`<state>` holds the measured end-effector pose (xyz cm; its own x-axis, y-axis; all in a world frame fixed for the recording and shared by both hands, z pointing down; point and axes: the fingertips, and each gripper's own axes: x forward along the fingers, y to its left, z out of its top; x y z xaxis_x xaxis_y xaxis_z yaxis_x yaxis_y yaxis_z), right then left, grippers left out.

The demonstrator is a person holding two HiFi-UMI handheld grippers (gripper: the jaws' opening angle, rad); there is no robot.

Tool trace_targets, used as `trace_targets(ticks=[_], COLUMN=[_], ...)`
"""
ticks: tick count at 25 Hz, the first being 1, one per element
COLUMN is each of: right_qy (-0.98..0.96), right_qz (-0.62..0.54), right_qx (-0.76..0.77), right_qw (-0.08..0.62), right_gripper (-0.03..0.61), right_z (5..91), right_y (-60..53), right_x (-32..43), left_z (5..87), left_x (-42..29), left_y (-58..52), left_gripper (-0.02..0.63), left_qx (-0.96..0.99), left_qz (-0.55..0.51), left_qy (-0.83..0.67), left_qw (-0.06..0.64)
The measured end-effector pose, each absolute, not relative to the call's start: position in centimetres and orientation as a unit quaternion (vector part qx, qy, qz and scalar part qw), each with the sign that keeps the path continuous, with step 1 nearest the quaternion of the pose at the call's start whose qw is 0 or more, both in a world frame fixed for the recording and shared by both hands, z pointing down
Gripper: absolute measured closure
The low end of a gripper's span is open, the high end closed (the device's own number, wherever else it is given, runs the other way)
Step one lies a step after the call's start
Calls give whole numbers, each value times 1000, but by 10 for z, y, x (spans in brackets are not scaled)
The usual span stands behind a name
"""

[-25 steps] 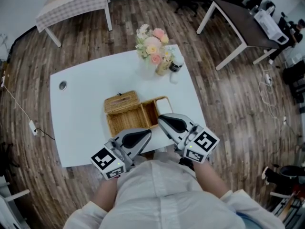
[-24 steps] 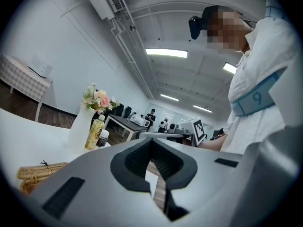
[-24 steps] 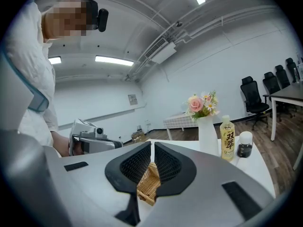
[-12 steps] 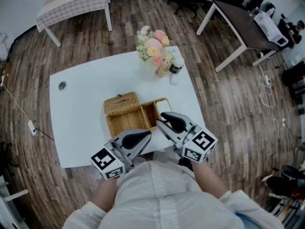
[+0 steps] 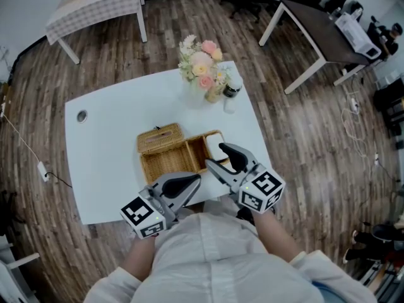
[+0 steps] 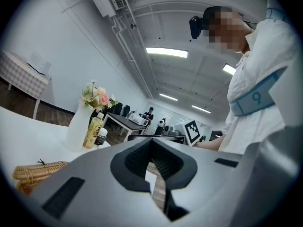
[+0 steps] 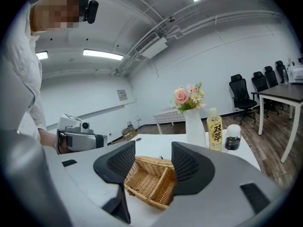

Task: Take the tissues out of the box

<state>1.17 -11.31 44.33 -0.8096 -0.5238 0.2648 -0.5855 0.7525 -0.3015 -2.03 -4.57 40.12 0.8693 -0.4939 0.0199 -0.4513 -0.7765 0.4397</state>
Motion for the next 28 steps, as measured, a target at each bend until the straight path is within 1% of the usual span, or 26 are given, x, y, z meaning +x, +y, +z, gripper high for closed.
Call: trace_targets(ticks=[3, 16, 28], right_qy=[-927, -906, -877], right_qz=[185, 204, 215], right_qx=[312, 348, 382], right_qw=[91, 125, 198], right_gripper=[328, 313, 301], right_z=[449, 482, 528], right_y=[-118, -132, -146], right_x=[17, 31, 42], left_z=[402, 407, 410], left_x=[-19, -17, -18], left_y=[-47, -48, -49], left_gripper=[612, 612, 612], left_qx=[941, 942, 942], left_qz=[-47, -35, -31], left_qy=[-250, -244, -243], left_qw=[222, 227, 230])
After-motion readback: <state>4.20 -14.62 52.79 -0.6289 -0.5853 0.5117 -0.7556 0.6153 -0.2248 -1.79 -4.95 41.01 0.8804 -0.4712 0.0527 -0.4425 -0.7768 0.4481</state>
